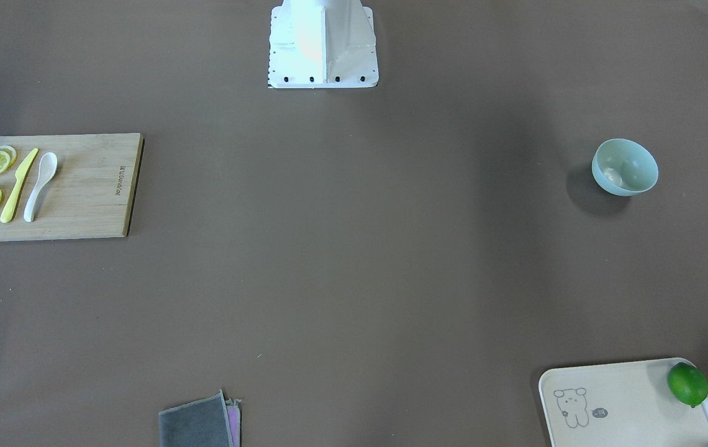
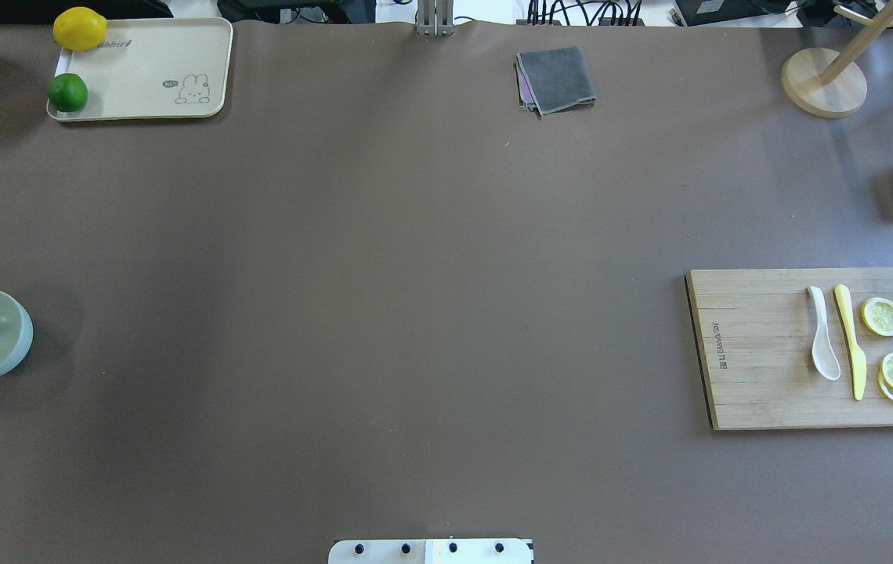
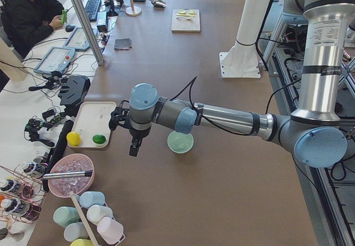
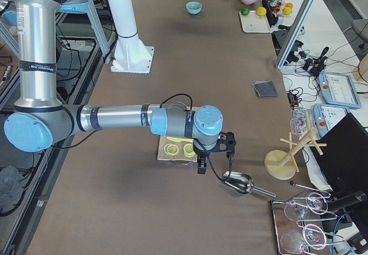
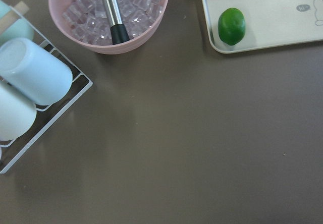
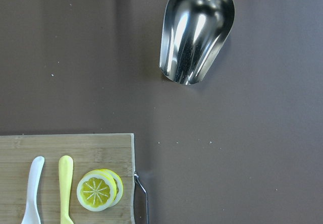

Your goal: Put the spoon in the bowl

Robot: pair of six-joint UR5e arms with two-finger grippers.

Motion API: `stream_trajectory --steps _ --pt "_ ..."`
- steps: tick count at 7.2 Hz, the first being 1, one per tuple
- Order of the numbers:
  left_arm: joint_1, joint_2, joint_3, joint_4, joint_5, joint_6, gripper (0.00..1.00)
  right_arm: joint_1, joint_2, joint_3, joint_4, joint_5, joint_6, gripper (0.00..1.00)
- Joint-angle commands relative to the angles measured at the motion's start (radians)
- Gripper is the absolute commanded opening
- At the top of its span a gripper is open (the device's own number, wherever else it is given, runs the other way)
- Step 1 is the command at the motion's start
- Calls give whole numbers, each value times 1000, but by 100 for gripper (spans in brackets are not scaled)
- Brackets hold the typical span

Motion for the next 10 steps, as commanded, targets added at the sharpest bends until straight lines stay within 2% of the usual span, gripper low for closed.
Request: stream_trajectory --steps 1,3,5,8,9,10 --pt "35 18 62 -125 -164 -84 98 0 3 1 10 1 0 100" --pt "134 24 104 -173 -165 -145 98 0 1 -11 40 0 2 100" --pt "231 28 109 -226 -74 -224 98 -1 -2 -11 40 -2 2 100" --pt "269 80 121 -240 -58 -227 98 -1 -5 -14 39 1 2 100" --pt "292 106 132 -271 -58 -224 98 -1 0 -14 39 1 2 100" --pt "318 131 173 -356 -59 -226 98 -4 0 -17 42 -2 -1 100"
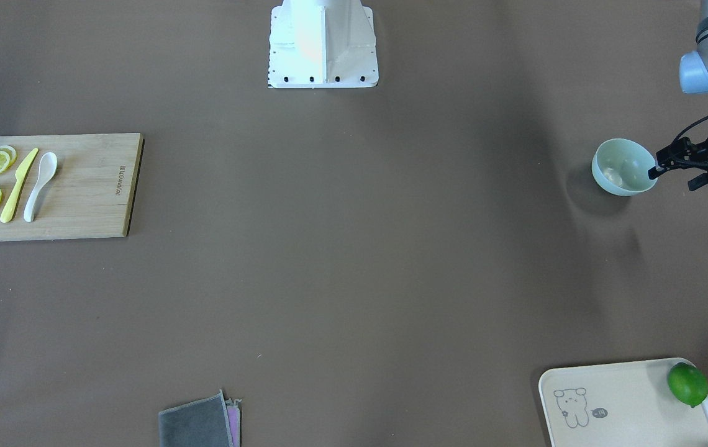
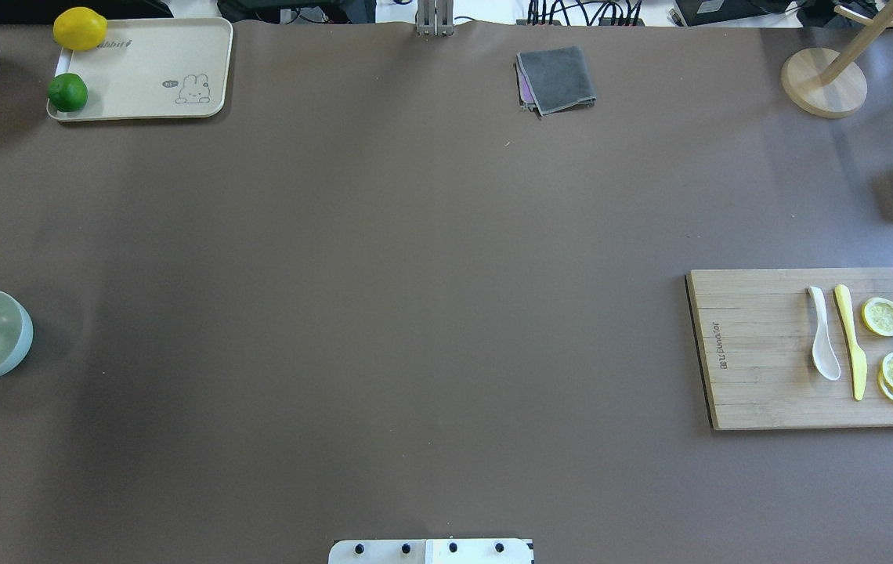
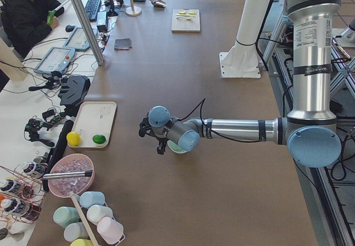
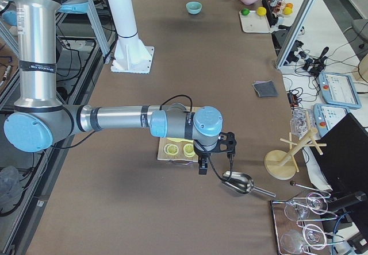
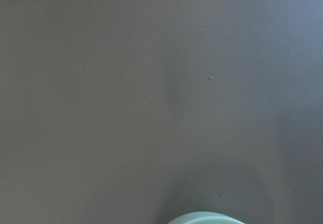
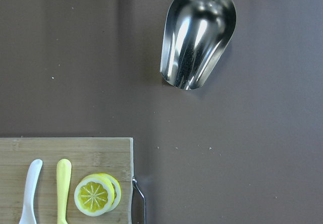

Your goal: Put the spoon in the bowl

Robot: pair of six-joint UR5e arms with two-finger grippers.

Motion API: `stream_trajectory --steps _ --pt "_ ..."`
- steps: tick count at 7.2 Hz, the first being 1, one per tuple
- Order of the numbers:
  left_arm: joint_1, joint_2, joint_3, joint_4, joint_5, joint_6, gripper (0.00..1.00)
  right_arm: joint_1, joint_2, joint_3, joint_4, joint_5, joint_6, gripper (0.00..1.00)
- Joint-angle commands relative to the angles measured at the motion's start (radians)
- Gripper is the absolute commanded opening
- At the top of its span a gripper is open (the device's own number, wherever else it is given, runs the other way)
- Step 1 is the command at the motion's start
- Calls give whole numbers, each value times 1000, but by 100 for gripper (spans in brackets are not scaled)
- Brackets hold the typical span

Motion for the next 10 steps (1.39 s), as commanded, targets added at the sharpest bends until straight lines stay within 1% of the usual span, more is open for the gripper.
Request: stream_trajectory --steps 1,2,3,4,5,7,8,9,10 --pt "42 41 107 -180 0 -6 98 -3 3 -1 2 -1 -1 100" --pt "42 47 167 -260 2 -7 98 -5 6 -3 2 -2 -1 100" --pt "42 48 172 -276 0 -12 97 -5 14 -3 2 -4 1 100" --pt "42 45 169 -276 -1 -15 82 -5 14 -1 2 -4 1 100" --pt "42 42 160 -276 -13 -17 65 -5 14 0 2 -4 1 100" --pt "43 36 132 -276 -23 -82 58 -5 14 0 2 -5 -1 100" --pt "48 35 126 -276 -30 -98 34 -5 14 -1 2 -5 1 100" --pt "49 35 126 -277 -35 -98 7 -5 14 -3 2 -5 -1 100" --pt "63 35 126 -279 -35 -95 2 -5 14 -4 2 -5 -1 100"
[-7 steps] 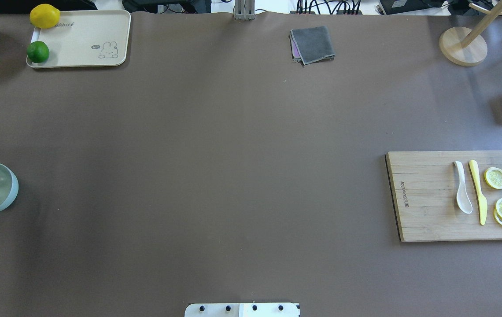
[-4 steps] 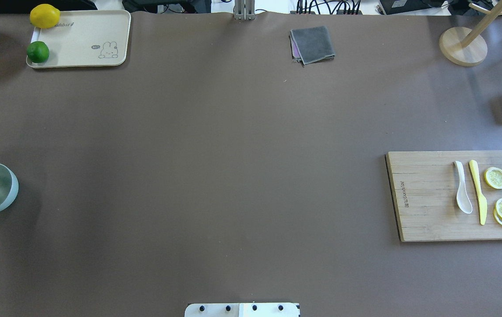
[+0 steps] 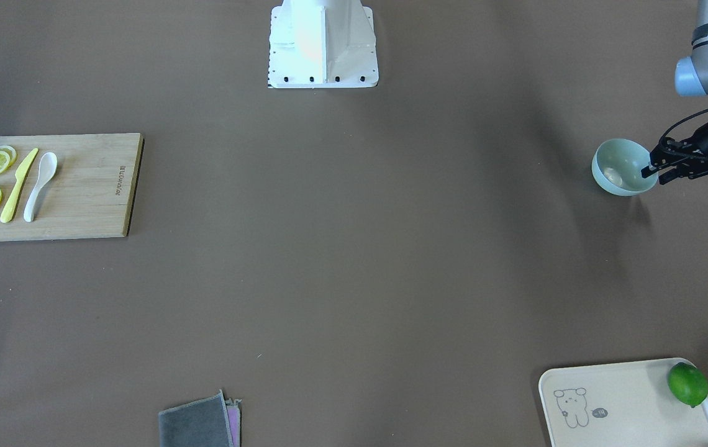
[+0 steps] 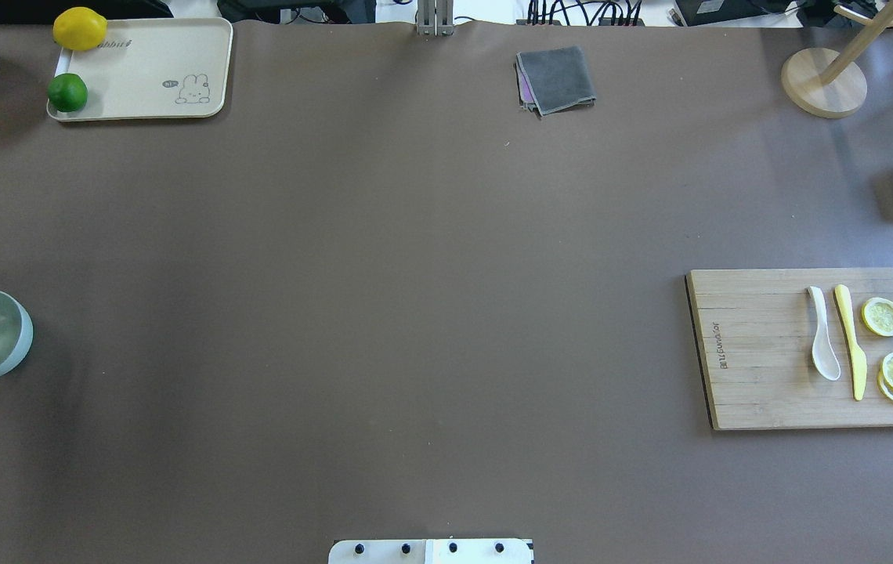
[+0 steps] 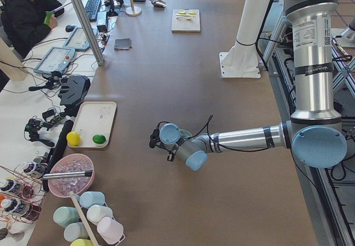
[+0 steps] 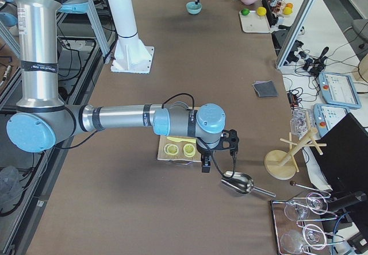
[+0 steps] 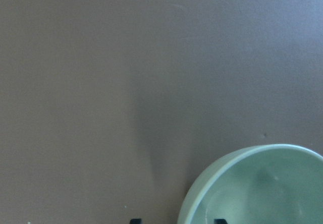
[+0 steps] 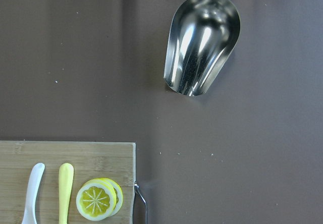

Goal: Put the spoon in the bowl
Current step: 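Reach the left gripper to the pale green bowl rim and grasp it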

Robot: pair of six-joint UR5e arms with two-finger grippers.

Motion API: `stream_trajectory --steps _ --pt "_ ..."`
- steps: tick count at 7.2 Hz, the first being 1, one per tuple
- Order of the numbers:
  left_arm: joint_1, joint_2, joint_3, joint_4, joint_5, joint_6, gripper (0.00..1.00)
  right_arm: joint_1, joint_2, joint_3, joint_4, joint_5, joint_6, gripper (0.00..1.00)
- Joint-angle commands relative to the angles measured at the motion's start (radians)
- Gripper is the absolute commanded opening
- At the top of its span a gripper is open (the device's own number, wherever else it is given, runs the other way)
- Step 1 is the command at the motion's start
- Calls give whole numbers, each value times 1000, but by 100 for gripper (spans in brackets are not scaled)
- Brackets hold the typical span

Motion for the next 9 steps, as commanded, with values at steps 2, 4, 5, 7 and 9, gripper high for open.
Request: stream_trajectory --steps 2,4,5,7,9 --pt "16 1 3 -3 -3 -1 1 -2 0 -2 0 0 0 100" --pt "16 0 -4 0 -33 -7 0 -3 0 -2 0 0 0 100" --pt "14 -11 -29 1 -120 -95 0 -3 0 -2 0 0 0 100" --pt "16 -23 -180 4 -145 -354 0 -5 0 0 0 0 1 100" --pt "57 -223 -192 17 -95 -571 0 -9 14 -3 0 0 0 100"
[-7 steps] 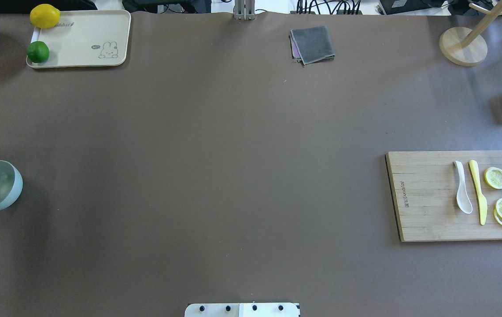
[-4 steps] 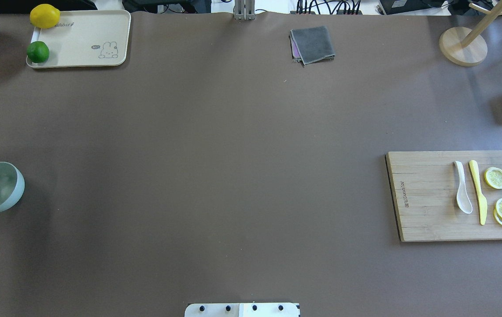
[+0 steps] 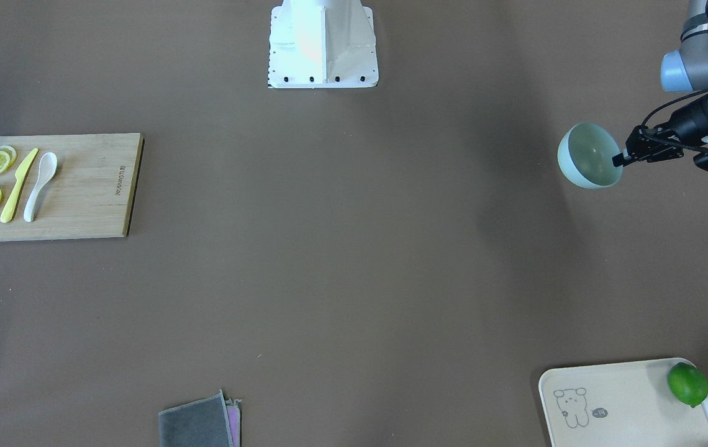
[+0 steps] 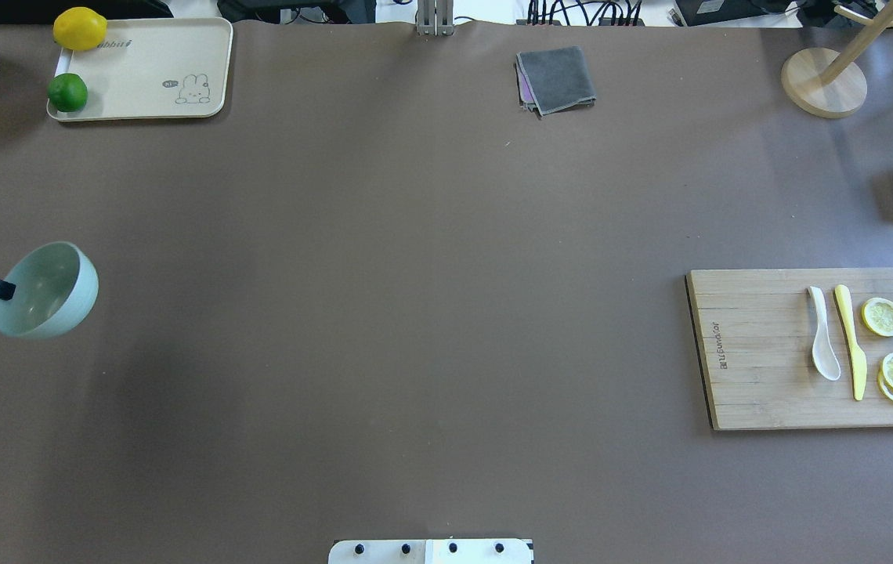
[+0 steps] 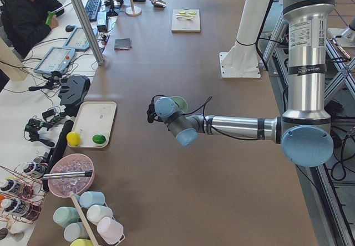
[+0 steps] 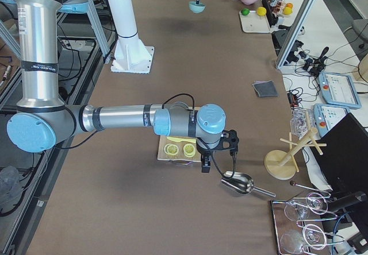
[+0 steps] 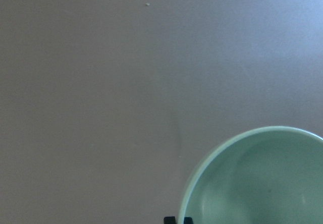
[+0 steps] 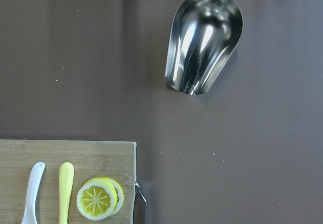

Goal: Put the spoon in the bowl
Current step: 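Drag the pale green bowl with the left gripper toward the table center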

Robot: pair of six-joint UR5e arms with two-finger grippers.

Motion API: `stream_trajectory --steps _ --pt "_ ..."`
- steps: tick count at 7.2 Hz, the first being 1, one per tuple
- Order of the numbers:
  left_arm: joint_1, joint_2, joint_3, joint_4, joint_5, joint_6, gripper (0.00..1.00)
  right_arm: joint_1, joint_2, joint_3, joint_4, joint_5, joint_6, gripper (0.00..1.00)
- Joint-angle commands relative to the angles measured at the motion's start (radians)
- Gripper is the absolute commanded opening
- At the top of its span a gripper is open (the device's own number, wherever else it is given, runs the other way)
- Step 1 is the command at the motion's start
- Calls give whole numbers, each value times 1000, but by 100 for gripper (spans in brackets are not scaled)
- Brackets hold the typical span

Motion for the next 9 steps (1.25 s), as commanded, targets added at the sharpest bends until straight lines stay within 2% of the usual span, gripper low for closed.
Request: stream_trajectory --steps 1,2,3,4,5,6,7,8,9 --pt "112 -213 -10 48 149 -227 0 -4 24 5 2 6 2 100" --pt "208 -347 -15 186 299 -305 0 -46 75 -7 -1 -12 2 100" --pt "286 -484 -18 372 425 -320 0 -85 81 23 0 -79 22 100" --pt "346 -601 -14 502 507 -321 0 -105 92 36 -1 -101 48 100" --pt "377 -661 -7 565 547 -332 0 -132 104 45 -9 -101 48 100" --pt "411 -689 5 567 590 -349 0 -165 112 73 -11 -94 57 100" --pt "466 -718 22 567 664 -372 0 -176 112 76 -5 -34 163 100" --pt "572 -721 28 567 795 -387 0 -218 106 129 -2 -20 239 100" --pt "620 -721 57 566 860 -386 0 -243 97 184 -3 -14 297 100"
